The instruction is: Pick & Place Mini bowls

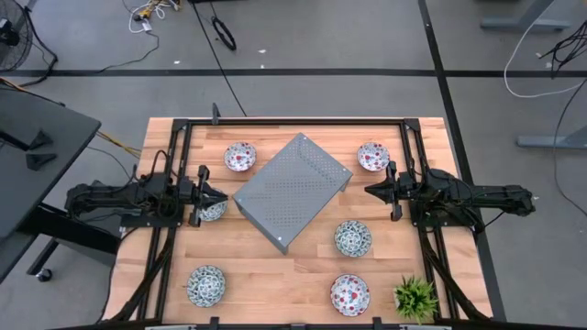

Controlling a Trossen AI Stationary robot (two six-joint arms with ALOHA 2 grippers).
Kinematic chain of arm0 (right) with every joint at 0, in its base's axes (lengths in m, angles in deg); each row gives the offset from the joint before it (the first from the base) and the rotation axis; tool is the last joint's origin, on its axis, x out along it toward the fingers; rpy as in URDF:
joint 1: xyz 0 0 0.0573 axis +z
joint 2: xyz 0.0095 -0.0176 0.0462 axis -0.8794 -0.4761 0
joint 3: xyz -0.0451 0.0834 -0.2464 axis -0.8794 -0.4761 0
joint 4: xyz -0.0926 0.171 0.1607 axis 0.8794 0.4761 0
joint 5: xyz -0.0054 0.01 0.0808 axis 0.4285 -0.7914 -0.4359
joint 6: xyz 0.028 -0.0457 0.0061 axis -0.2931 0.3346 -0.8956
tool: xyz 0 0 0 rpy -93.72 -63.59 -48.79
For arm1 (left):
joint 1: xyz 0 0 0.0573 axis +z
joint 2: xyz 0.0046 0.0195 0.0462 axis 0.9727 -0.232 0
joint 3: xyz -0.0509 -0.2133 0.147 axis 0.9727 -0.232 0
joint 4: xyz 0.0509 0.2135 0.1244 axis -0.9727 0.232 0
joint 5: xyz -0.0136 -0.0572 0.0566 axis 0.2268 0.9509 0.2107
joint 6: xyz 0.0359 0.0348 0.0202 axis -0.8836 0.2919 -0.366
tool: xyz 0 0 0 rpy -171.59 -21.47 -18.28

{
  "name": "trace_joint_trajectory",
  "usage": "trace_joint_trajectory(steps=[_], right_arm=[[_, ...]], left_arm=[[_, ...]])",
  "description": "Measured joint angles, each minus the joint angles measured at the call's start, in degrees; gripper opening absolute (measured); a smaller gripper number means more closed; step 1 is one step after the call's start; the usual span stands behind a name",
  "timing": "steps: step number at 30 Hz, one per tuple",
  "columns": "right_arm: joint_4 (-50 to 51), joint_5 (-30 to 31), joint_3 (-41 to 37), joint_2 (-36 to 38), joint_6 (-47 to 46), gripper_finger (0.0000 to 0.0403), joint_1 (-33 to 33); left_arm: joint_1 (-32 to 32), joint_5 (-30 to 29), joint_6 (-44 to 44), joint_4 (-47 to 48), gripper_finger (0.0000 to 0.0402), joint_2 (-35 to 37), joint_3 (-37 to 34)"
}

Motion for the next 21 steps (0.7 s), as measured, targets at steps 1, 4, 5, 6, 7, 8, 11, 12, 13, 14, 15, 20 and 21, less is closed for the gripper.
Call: trace_joint_trajectory(steps=[1,4,5,6,7,8,11,12,13,14,15,20,21], right_arm=[[0.0,0.0,0.0,0.0,0.7,0.0023,0.0],[0.0,0.0,0.0,0.0,1.2,0.0023,0.0],[0.0,0.0,0.0,0.0,0.9,0.0023,0.0],[0.0,0.0,0.0,0.0,1.1,0.0023,0.0],[-0.2,0.0,0.0,0.0,2.1,0.0023,0.0],[-0.7,0.0,0.0,0.0,3.7,0.0023,0.0],[-3.7,0.0,0.0,0.0,7.9,0.0023,0.0],[-5.1,0.0,0.0,0.0,8.1,0.0023,0.0],[-6.7,0.0,0.0,0.0,8.1,0.0023,0.0],[-8.6,0.0,0.0,0.0,7.7,0.0023,0.0],[-10.6,0.0,0.0,0.0,7.2,0.0023,0.0],[-21.3,0.0,0.0,0.0,6.5,0.0023,0.0],[-23.3,0.0,0.0,0.0,5.7,0.0023,0.0]], left_arm=[[0.0,0.0,0.0,0.0,0.003,0.0,0.0],[0.0,0.0,0.0,0.0,0.003,0.0,0.0],[0.0,0.0,0.0,0.0,0.003,0.0,0.0],[0.0,0.0,0.0,0.0,0.003,0.0,0.0],[0.0,0.0,0.0,0.0,0.003,0.0,0.0],[0.0,0.0,0.0,0.0,0.003,0.0,0.0],[0.0,0.0,0.0,0.0,0.003,0.0,0.0],[0.0,0.0,0.0,0.0,0.003,0.0,0.0],[0.0,0.0,0.0,0.0,0.003,0.0,0.0],[0.0,0.0,0.0,0.0,0.003,0.0,0.0],[0.0,0.0,0.0,0.0,0.003,0.0,0.0],[0.0,0.0,0.0,0.0,0.003,0.0,0.0],[0.0,0.0,0.0,0.0,0.003,0.0,0.0]])
